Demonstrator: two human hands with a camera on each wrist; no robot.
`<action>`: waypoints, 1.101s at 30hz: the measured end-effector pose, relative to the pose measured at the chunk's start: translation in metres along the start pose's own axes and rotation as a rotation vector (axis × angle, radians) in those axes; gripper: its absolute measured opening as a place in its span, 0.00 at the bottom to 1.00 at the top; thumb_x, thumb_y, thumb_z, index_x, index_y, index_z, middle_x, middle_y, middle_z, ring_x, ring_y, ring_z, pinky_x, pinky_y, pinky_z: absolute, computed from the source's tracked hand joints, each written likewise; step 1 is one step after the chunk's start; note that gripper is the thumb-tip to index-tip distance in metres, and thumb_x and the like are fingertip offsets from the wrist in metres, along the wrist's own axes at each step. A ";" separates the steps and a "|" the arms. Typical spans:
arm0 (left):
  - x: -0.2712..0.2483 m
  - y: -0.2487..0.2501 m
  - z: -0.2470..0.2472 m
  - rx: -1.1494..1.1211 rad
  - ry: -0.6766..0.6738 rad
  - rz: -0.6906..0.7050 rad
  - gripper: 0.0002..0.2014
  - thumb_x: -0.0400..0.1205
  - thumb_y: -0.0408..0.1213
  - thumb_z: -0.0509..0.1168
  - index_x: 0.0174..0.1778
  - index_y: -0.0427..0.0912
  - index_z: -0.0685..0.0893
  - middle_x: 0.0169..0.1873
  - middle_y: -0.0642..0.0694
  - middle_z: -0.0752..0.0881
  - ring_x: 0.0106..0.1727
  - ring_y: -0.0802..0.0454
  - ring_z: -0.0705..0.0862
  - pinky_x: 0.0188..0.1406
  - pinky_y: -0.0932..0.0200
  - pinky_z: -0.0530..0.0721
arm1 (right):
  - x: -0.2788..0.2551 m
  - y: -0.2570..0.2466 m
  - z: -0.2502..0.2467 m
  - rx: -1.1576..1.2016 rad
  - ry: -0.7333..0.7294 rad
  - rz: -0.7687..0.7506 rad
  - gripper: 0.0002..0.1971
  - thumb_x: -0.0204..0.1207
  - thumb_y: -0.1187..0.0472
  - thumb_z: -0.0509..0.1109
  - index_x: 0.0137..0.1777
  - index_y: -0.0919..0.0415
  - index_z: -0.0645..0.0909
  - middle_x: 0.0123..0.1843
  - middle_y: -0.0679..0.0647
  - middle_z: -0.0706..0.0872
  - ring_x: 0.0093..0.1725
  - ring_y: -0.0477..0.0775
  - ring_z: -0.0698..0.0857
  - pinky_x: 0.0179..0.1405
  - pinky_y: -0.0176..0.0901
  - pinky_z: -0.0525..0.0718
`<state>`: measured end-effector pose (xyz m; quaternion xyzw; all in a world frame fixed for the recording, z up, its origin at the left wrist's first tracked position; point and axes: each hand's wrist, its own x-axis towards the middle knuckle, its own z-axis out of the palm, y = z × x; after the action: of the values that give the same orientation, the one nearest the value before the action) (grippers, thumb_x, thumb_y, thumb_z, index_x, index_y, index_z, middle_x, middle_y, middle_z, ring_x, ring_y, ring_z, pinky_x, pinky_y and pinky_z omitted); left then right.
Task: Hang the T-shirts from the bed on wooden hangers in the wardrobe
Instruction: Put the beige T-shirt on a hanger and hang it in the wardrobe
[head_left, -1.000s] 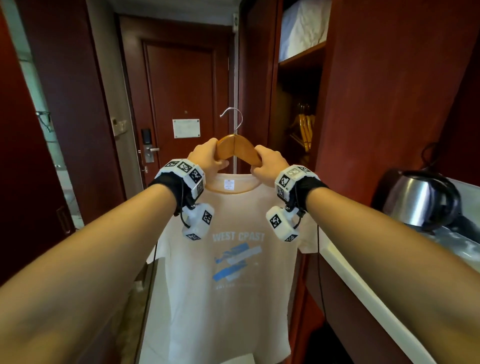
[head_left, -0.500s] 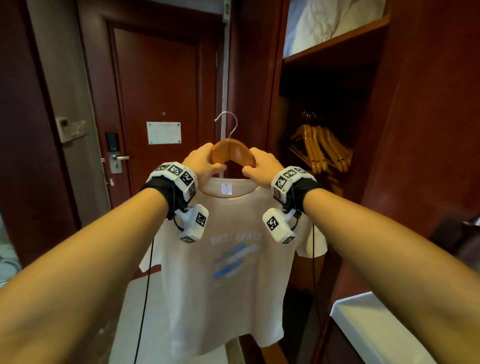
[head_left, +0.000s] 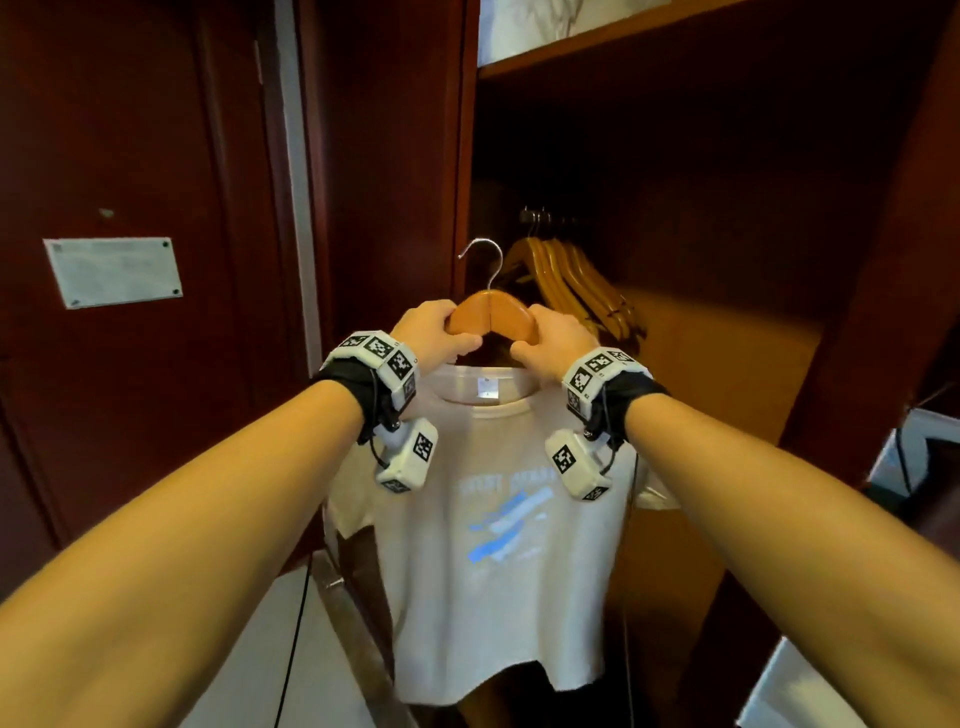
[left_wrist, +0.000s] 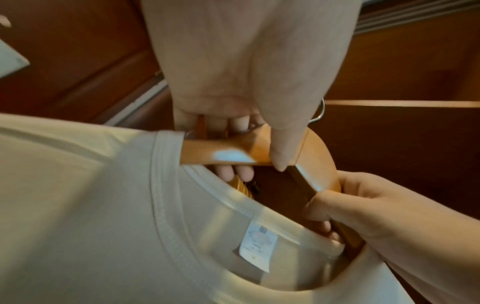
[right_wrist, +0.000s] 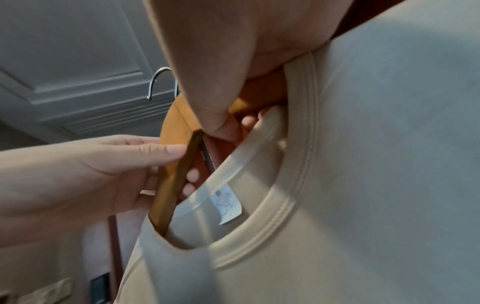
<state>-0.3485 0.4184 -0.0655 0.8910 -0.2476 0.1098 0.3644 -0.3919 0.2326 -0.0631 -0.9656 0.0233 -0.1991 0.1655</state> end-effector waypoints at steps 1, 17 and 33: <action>0.003 0.002 0.006 0.007 -0.020 0.003 0.12 0.79 0.47 0.72 0.50 0.42 0.82 0.42 0.44 0.88 0.45 0.46 0.87 0.47 0.50 0.83 | 0.000 0.006 0.000 -0.022 0.003 0.019 0.13 0.77 0.51 0.70 0.57 0.53 0.73 0.46 0.52 0.81 0.46 0.56 0.83 0.47 0.50 0.80; 0.206 -0.009 0.136 -0.001 -0.385 0.153 0.24 0.80 0.50 0.70 0.69 0.43 0.81 0.58 0.45 0.87 0.59 0.45 0.86 0.63 0.42 0.84 | 0.107 0.148 0.035 -0.263 0.048 0.390 0.10 0.81 0.50 0.66 0.55 0.53 0.73 0.45 0.54 0.82 0.43 0.56 0.83 0.44 0.49 0.83; 0.329 0.082 0.207 -0.125 -0.388 0.258 0.20 0.87 0.47 0.60 0.69 0.38 0.81 0.57 0.38 0.88 0.58 0.40 0.86 0.64 0.42 0.83 | 0.138 0.253 -0.001 -0.490 0.051 0.747 0.12 0.84 0.50 0.66 0.57 0.58 0.78 0.40 0.52 0.81 0.33 0.49 0.78 0.25 0.40 0.71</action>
<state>-0.1072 0.1033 -0.0394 0.8321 -0.4311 -0.0334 0.3474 -0.2603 -0.0220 -0.0941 -0.8965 0.4209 -0.1381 -0.0082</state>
